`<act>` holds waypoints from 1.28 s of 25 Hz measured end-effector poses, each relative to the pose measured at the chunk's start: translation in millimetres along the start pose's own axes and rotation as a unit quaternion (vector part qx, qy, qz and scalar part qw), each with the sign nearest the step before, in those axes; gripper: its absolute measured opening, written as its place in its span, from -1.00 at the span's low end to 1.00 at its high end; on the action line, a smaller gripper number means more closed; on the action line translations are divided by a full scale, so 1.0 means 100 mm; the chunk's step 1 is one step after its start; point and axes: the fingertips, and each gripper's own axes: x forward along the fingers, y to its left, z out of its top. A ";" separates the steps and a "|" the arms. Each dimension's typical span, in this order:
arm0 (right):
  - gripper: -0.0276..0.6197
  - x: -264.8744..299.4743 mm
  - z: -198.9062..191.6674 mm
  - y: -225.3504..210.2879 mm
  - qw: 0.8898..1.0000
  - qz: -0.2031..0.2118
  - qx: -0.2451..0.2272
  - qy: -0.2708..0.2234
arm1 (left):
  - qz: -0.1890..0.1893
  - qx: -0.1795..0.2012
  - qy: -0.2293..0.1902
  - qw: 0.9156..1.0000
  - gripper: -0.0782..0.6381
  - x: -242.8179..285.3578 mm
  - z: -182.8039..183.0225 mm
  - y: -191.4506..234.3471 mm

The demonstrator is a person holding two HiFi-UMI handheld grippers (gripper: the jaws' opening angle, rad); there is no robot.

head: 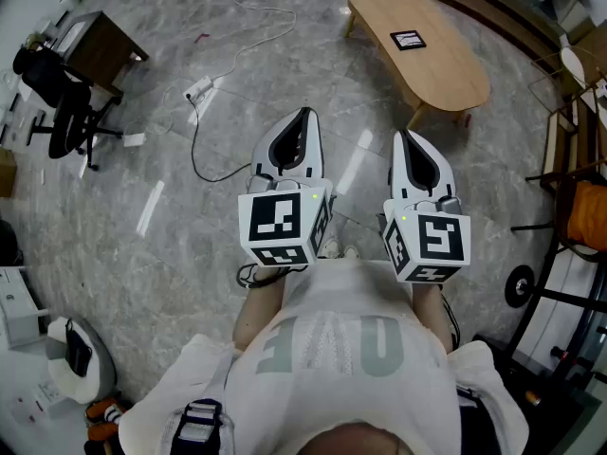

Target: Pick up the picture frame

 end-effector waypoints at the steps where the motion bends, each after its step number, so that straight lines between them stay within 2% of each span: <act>1: -0.90 0.00 0.01 0.00 1.000 0.000 -0.001 0.000 | -0.001 -0.001 -0.001 1.000 -0.76 -0.01 0.01 0.00; 13: -0.90 -0.01 0.05 0.08 1.000 0.005 0.002 -0.010 | -0.011 -0.006 -0.014 1.000 -0.76 -0.04 0.09 0.04; 18: -0.90 0.02 0.12 0.17 0.999 0.011 0.023 -0.027 | -0.016 -0.005 -0.019 1.000 -0.76 -0.03 0.12 0.13; 26: -0.90 0.09 0.03 0.35 1.000 0.005 0.000 -0.015 | -0.030 -0.015 -0.027 0.999 -0.76 0.02 0.07 0.37; 32: -0.90 0.13 -0.01 0.35 1.000 -0.009 0.003 -0.016 | -0.033 -0.016 -0.027 0.999 -0.76 0.14 0.05 0.52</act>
